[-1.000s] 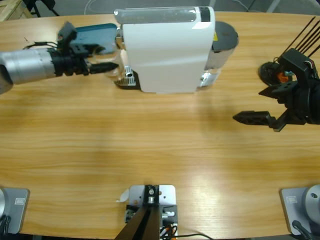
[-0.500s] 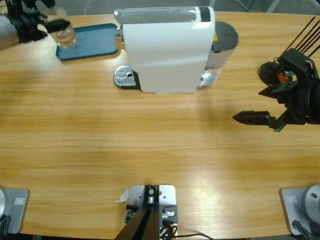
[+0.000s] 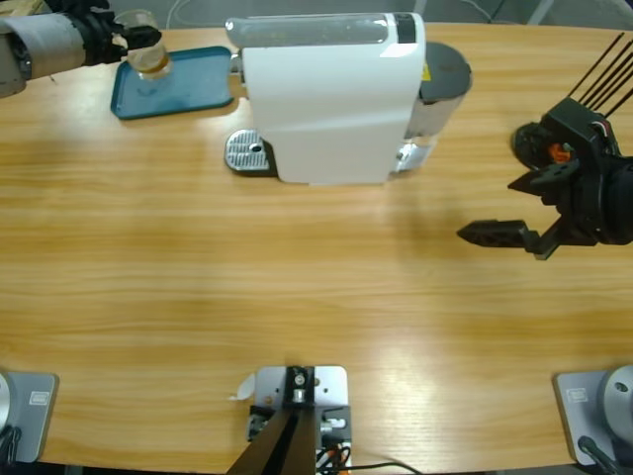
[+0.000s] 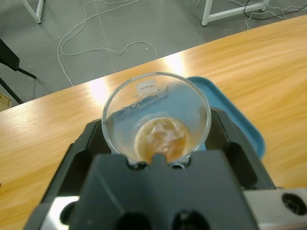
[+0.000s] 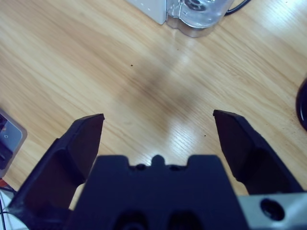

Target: Pour coffee

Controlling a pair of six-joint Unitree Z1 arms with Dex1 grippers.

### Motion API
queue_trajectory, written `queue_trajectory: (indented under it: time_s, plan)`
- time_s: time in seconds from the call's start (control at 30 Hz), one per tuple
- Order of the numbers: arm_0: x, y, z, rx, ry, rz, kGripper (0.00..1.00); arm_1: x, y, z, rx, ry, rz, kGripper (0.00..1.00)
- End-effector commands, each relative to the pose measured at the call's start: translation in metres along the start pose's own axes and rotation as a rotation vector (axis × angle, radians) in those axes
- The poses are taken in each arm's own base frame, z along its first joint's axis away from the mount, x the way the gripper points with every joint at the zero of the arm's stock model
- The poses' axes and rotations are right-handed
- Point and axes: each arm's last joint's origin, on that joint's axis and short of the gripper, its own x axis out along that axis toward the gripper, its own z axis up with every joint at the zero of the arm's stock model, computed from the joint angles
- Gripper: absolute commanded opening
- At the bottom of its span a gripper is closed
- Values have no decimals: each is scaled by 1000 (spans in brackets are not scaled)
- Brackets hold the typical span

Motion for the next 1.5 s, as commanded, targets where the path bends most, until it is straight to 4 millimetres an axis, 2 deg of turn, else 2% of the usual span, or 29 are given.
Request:
queue_trajectory:
  time_s: [0.03, 0.47, 1.43, 1.47, 1.5]
  plan:
    - [32, 1, -21, -33, 73, 5, 0, 9, 0, -3, 5, 52, -13, 1000]
    - [39, 1, -24, -34, 136, 2, 0, 10, 0, -2, 5, 56, -14, 1000]
    - [41, 6, -26, -65, 209, 10, 0, 11, -1, -2, 4, 59, -30, 1000]
    - [40, 6, -26, -65, 209, 10, 304, 11, -1, -2, 4, 59, -30, 1000]
    - [40, 6, -26, -65, 210, 10, 707, 11, -1, -2, 4, 60, -31, 1000]
